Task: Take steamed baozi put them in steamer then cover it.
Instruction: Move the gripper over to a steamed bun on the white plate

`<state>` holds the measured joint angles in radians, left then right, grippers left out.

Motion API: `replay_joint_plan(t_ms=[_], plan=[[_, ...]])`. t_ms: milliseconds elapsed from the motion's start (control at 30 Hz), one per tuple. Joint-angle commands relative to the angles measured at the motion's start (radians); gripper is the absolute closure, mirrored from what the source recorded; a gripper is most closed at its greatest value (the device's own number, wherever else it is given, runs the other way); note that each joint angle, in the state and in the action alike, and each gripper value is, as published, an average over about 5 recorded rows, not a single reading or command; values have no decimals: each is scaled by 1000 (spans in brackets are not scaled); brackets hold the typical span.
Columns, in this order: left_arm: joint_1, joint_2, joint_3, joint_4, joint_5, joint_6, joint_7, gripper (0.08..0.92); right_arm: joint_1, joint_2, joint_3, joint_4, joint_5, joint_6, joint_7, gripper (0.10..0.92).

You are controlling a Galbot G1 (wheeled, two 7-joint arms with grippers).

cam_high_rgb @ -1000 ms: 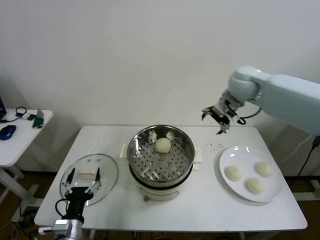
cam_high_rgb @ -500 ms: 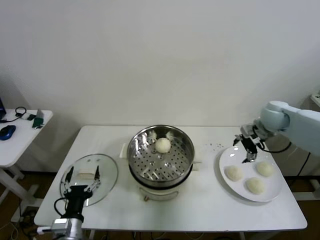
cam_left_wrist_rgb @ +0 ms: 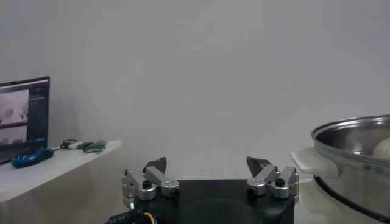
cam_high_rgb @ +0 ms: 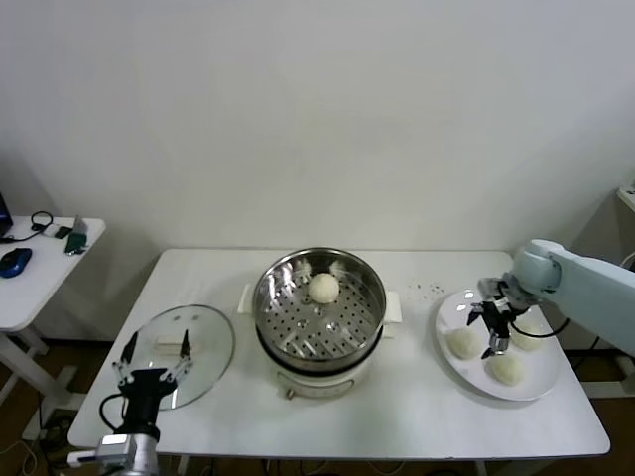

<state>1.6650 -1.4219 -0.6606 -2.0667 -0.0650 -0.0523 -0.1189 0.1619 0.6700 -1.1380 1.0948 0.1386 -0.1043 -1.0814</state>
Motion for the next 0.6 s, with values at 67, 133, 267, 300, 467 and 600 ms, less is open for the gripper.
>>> replay_joint_plan(t_ms=[67,133,267,300,467,600], plan=[[1,-1,-1,3,1,-2,-8,177,-104,56,101,-111,-24,20,-5,203],[0,-1,-2,5,1,-2,-8,177,-103,67,110,-126,-28,26,-6,203],[-1,-1,-2,8,2,-3,-7,177,-101,82,121,-143,-32,32,-8,203],[-1,-1,-1,9,2,-2,-7,177,-100,84,122,-144,-33,33,-8,203],[-1,-1,-1,12,4,-3,-7,177,-99,94,122,-151,-37,36,-14,203],[1,-1,-5,13,4,-4,-7,177,-99,97,121,-152,-39,44,-29,203]])
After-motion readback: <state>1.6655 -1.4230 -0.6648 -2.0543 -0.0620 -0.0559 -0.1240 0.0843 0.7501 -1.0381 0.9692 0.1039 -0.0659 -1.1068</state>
